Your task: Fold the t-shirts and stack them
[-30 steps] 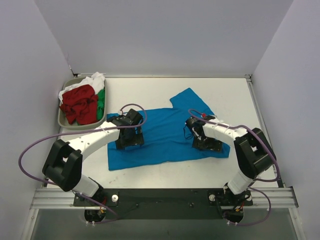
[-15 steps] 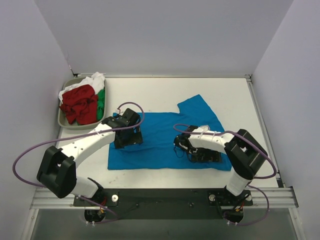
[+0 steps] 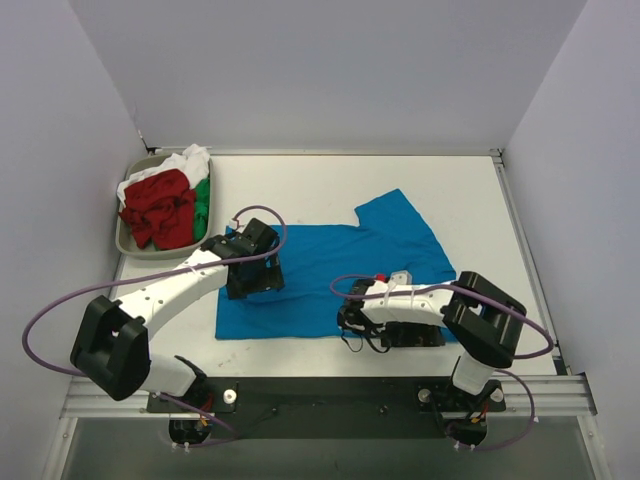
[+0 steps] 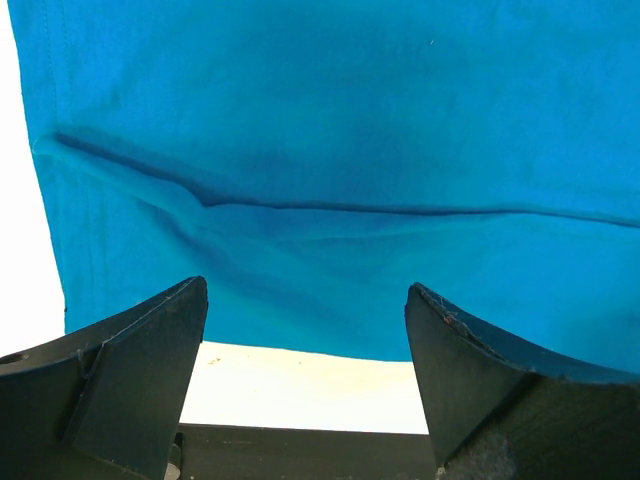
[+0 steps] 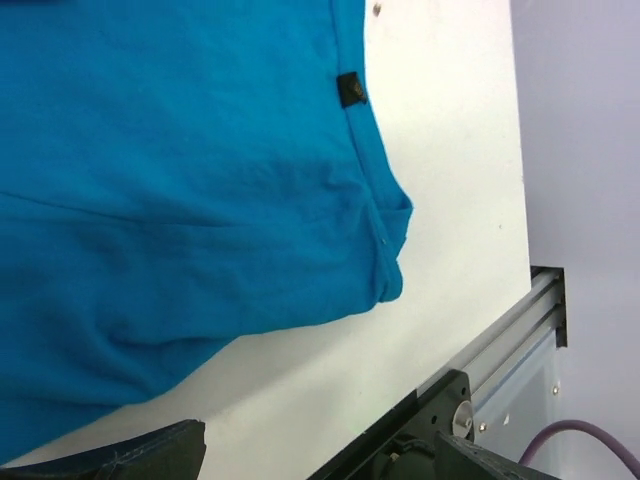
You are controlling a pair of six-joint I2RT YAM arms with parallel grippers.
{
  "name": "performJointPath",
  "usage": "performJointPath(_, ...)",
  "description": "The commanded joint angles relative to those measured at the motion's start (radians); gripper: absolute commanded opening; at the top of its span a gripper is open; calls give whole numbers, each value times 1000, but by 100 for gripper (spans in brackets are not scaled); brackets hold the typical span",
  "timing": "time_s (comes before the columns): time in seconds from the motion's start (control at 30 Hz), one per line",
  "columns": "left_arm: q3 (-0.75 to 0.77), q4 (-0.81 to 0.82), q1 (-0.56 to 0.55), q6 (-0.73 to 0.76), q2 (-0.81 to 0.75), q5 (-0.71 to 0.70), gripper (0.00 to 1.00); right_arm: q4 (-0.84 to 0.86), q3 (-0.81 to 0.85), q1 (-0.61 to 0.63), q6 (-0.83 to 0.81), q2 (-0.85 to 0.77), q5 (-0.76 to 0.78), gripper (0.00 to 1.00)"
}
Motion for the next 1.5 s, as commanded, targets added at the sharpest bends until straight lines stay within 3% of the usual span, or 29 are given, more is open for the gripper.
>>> performJointPath(0.0, 24, -10, 4, 3, -33, -7, 90, -233, 114, 25, 88, -52, 85, 98)
performJointPath(0.13, 35, -7, 2, 9, -41, -18, 90, -284, 235, -1, 56, -78, 167, 98)
performJointPath(0.3, 24, 13, -12, 12, 6, -21, 90, -252, 295, -75, 1, 25, 244, 98)
performJointPath(0.57, 36, 68, -194, -47, 108, -35, 90, -22, 326, -84, -124, 169, 158, 98)
performJointPath(0.77, 56, 108, -273, -90, 121, -15, 90, -13, 378, -29, -148, 174, 128, 98)
performJointPath(1.17, -90, 173, -257, -127, 129, -48, 91, 84, 188, -26, -131, 82, 103, 98)
performJointPath(1.33, -223, 353, -162, -129, -2, 88, 91, 229, 82, -40, -188, -125, 89, 98)
performJointPath(1.47, -257, 369, -138, -110, -96, 111, 91, 343, -30, -69, -260, -338, 50, 100)
